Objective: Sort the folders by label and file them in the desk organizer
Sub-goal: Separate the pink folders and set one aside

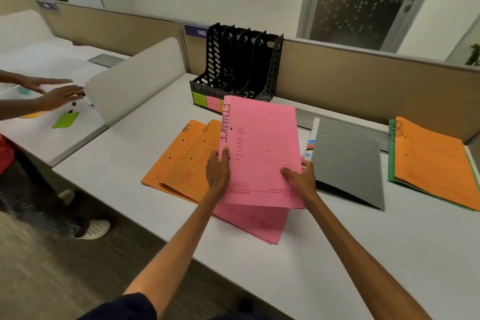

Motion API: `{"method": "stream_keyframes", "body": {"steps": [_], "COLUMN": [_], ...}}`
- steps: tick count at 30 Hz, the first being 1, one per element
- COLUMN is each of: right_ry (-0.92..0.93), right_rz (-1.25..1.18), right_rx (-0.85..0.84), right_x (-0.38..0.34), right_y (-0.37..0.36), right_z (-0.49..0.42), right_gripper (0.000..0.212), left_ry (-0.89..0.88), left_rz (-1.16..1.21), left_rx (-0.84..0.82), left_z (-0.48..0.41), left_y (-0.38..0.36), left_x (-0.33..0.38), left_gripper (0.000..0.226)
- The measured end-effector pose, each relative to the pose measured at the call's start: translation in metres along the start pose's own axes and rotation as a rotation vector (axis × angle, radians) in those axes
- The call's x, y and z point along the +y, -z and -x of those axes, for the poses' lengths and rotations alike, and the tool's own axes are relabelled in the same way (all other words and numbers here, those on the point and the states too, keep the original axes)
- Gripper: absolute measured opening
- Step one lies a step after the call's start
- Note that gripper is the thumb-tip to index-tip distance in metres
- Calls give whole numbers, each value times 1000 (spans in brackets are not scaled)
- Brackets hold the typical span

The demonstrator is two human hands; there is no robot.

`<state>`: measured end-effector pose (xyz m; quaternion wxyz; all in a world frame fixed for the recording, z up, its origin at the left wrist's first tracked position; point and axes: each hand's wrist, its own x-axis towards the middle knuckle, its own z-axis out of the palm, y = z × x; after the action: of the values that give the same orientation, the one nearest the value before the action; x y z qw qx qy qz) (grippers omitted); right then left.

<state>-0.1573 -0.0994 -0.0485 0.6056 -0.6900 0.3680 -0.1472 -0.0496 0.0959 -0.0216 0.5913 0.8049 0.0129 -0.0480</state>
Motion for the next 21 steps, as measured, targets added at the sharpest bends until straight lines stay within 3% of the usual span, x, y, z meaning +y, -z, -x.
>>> {"method": "stream_keyframes", "body": {"steps": [5,10,14,18,21], "right_ry": [43,67,47,11,7], "right_rz": [6,-12,26,82,62], "right_rx": [85,183,289,421,469], "right_x": [-2,-4,-1,4,8], "right_y": [35,80,127,176,205], "right_z": [-14,-18,-22,-23,-21], "right_gripper": [56,57,59,64,65], "left_ry": [8,9,-22,-140,-178], "left_rz": [11,12,70,-102,-88], "left_rx": [7,-118,-409,-723,-810], "left_z": [5,17,29,44,55], "left_y": [-35,-79,-114,-146,-172], "left_x": [13,32,43,49,57], "left_gripper": [37,41,37,60,63]}}
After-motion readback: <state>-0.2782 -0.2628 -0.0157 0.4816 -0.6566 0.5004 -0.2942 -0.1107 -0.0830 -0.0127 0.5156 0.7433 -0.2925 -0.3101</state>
